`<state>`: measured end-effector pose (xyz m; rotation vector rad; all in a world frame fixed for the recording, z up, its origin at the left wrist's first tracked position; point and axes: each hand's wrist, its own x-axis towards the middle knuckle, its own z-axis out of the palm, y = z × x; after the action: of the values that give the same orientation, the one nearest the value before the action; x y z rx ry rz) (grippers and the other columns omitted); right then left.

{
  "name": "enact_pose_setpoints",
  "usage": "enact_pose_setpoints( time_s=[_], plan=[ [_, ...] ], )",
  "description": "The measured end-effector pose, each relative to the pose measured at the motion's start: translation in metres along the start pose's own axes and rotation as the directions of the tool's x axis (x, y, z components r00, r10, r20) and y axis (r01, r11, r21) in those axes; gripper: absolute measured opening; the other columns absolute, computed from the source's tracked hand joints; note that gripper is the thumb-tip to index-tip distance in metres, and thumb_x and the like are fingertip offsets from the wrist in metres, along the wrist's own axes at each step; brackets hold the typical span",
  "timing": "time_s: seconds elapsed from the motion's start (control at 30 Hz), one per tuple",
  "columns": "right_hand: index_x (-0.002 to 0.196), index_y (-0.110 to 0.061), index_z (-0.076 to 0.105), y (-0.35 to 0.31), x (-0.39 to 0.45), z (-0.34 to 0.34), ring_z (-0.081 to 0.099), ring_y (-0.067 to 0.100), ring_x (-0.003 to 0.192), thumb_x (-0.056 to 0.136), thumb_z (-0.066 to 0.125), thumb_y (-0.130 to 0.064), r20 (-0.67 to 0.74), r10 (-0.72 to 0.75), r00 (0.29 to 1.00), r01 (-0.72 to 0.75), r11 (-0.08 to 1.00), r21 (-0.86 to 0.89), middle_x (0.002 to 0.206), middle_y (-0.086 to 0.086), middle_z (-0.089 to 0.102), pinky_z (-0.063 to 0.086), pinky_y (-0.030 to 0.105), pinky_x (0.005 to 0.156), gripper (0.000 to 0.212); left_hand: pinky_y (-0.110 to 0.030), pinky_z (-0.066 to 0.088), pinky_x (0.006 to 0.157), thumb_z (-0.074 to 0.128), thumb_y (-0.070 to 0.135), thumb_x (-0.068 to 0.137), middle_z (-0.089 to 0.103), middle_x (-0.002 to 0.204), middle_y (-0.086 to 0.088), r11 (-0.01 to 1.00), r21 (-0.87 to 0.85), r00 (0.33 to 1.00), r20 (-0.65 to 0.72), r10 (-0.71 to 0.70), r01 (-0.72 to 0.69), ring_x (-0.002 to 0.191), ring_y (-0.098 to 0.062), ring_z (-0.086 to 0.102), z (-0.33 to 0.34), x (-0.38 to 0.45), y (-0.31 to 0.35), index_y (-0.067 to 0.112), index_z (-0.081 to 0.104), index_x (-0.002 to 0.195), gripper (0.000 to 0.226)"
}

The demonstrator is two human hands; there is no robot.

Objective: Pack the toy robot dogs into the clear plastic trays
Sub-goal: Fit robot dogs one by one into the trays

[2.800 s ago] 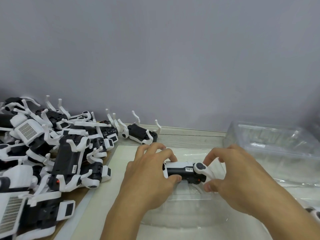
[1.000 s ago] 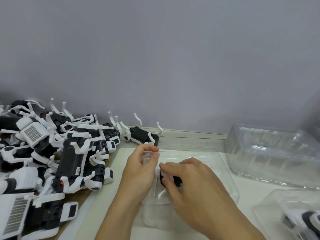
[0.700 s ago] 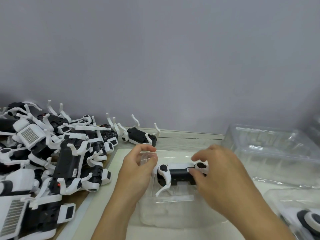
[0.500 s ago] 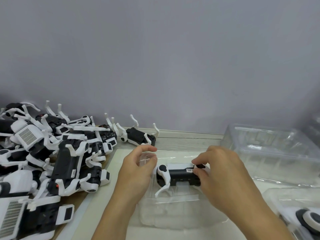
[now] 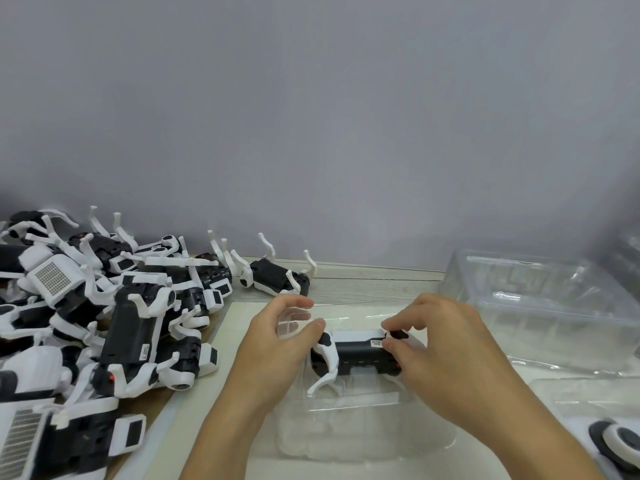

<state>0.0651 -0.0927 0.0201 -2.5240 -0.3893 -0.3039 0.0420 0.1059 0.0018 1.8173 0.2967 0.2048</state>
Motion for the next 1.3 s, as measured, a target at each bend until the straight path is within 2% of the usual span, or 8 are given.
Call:
enact_pose_setpoints(
  time_s=[0.13,0.23,0.3,0.43,0.57,0.83,0.93,1.3],
  plan=[
    [0.108,-0.045,0.065,0.002,0.001,0.001,0.032,-0.009,0.101,0.089,0.066,-0.033,-0.005,-0.008,1.000,0.008,0.995,0.099,0.103,-0.030,0.044,0.028,0.002,0.082,0.022,-0.019,0.040,0.089,0.073,0.027,0.086,0.065,0.111,0.018,0.991,0.115,0.998,0.008,0.063,-0.064,0.112,-0.002,0.057,-0.001,-0.001,0.004,0.038,0.064,0.105,0.024],
    [0.124,-0.046,0.056,0.004,0.001,0.002,0.031,-0.004,0.114,0.091,0.063,-0.034,-0.004,0.021,1.000,-0.021,0.991,0.130,0.120,-0.024,0.042,0.024,0.012,0.092,0.036,-0.002,0.032,0.087,0.074,0.020,0.084,0.059,0.112,0.026,0.893,0.342,0.950,0.000,0.312,-0.293,0.111,0.011,0.048,-0.003,-0.004,0.014,0.041,0.062,0.102,0.030],
    [0.128,-0.045,0.054,0.005,0.001,0.002,0.037,0.002,0.123,0.093,0.061,-0.034,0.018,0.046,0.999,-0.048,0.987,0.156,0.127,-0.022,0.042,0.025,0.016,0.095,0.038,-0.011,0.029,0.100,0.073,0.025,0.084,0.054,0.116,0.032,0.784,0.455,0.898,0.092,0.431,-0.423,0.118,0.014,0.041,0.000,-0.008,0.022,0.043,0.061,0.102,0.028],
    [0.128,-0.042,0.055,0.006,0.001,0.007,0.041,0.006,0.125,0.095,0.056,-0.031,0.042,0.047,0.998,-0.054,0.984,0.171,0.126,-0.019,0.042,0.029,0.018,0.095,0.035,-0.017,0.006,0.112,0.064,0.075,0.068,0.030,0.140,0.034,0.705,0.548,0.890,0.337,0.307,-0.451,0.117,0.034,-0.001,0.009,-0.018,0.027,0.050,0.056,0.113,0.052],
    [0.127,-0.042,0.054,0.006,0.002,0.009,0.042,0.005,0.122,0.097,0.053,-0.030,0.048,0.048,0.998,-0.056,0.981,0.185,0.125,-0.019,0.041,0.029,0.018,0.091,0.033,-0.031,-0.010,0.120,0.066,0.090,0.042,0.006,0.156,0.028,0.666,0.629,0.895,0.423,0.139,-0.401,0.133,0.019,-0.020,0.010,-0.023,0.030,0.058,0.039,0.121,0.089],
    [0.117,-0.048,0.055,0.005,0.003,0.006,0.043,-0.006,0.107,0.097,0.053,-0.030,-0.018,0.050,0.999,-0.043,0.963,0.264,0.123,-0.021,0.049,0.031,0.003,0.081,0.027,-0.034,0.007,0.114,0.056,0.087,0.045,0.022,0.124,0.022,0.580,0.717,0.919,0.354,0.175,-0.386,0.130,-0.001,0.007,0.013,-0.024,0.030,0.056,0.035,0.113,0.078],
    [0.107,-0.051,0.055,0.003,0.005,0.002,0.047,-0.011,0.098,0.096,0.055,-0.030,-0.105,0.067,0.992,-0.031,0.949,0.312,0.117,-0.022,0.053,0.035,0.017,0.087,0.024,-0.044,0.003,0.119,0.042,0.092,0.041,0.028,0.129,0.019,0.532,0.790,0.952,0.246,0.180,-0.305,0.131,-0.008,0.020,0.001,-0.019,0.030,0.056,0.036,0.116,0.083],
    [0.097,-0.045,0.066,-0.002,0.006,-0.002,0.052,-0.014,0.101,0.093,0.058,-0.024,-0.205,0.096,0.974,-0.010,0.922,0.387,0.106,-0.028,0.059,0.041,0.017,0.090,0.022,-0.032,-0.003,0.114,0.051,0.089,0.040,0.026,0.137,0.019,0.542,0.739,0.915,0.288,0.281,-0.399,0.131,0.004,0.008,0.004,-0.023,0.040,0.057,0.040,0.116,0.083]
  ],
)
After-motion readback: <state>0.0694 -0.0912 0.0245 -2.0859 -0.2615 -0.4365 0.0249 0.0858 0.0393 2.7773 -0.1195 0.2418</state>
